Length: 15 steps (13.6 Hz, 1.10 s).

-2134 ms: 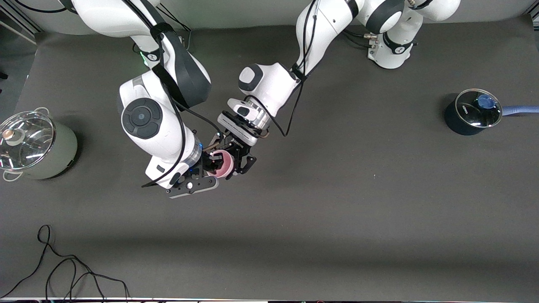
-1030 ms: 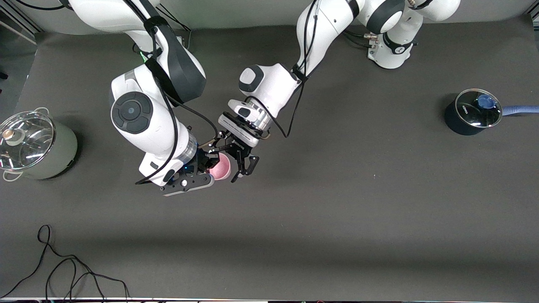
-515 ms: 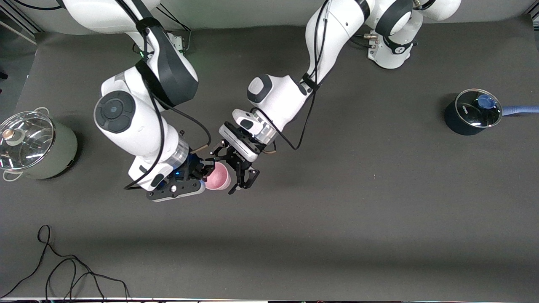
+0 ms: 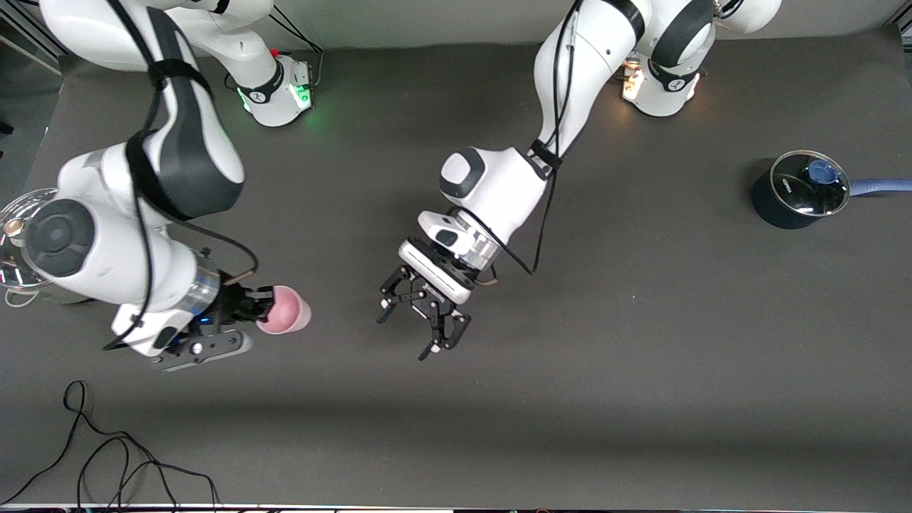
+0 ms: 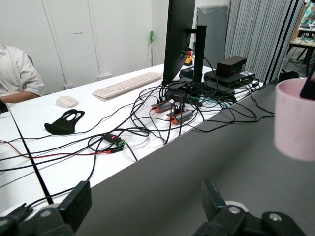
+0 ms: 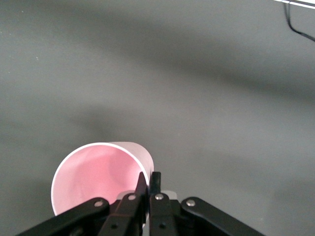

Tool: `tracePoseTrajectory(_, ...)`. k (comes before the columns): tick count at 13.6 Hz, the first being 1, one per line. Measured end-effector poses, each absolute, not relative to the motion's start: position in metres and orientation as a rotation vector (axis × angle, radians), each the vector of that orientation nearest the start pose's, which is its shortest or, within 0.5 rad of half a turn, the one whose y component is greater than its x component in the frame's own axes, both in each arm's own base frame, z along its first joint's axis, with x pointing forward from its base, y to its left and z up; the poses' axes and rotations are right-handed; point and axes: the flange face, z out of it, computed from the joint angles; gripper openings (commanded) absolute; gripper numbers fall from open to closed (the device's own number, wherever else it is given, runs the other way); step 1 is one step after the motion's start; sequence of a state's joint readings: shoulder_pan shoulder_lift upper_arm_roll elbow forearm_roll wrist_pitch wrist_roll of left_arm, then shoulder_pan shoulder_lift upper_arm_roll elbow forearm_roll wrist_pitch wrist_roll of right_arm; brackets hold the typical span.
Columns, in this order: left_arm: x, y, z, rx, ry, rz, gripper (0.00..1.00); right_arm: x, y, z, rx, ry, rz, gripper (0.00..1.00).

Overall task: Transfer pink cup from left to right arm
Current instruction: 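Carry the cup with the right gripper while the left gripper withdraws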

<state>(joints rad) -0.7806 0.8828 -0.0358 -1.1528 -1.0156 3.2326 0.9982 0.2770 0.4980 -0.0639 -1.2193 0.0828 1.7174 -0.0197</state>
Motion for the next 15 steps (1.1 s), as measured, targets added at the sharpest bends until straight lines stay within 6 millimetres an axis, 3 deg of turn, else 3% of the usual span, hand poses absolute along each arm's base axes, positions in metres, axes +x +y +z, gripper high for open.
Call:
tracePoseTrajectory(3, 0.633, -0.481, 0.393, -2.835, 1.214, -1.738, 1.00, 0.686, 0.151, 0.491, -3.066, -0.420, 0.014, 0.00)
tracePoseTrajectory(5, 0.660, -0.446, 0.411, -2.843, 1.324, -1.638, 1.00, 0.690, 0.123, 0.489, -3.061, -0.487, 0.022, 0.00)
tracePoseTrajectory(8, 0.698, -0.372, 0.449, -2.877, 1.506, -1.417, 1.00, 0.697, 0.050, 0.482, -3.052, -0.576, 0.058, 0.00)
tracePoseTrajectory(10, 0.711, -0.313, 0.480, -2.905, 1.614, -1.233, 1.00, 0.697, -0.010, 0.475, -3.037, -0.634, 0.077, 0.00)
tracePoseTrajectory(13, 0.709, -0.208, 0.525, -2.957, 1.729, -0.867, 1.00, 0.690, -0.104, 0.462, -3.017, -0.694, 0.101, 0.00)
tracePoseTrajectory(15, 0.692, -0.148, 0.547, -2.973, 1.763, -0.591, 1.00, 0.687, -0.143, 0.453, -3.029, -0.713, 0.104, 0.00)
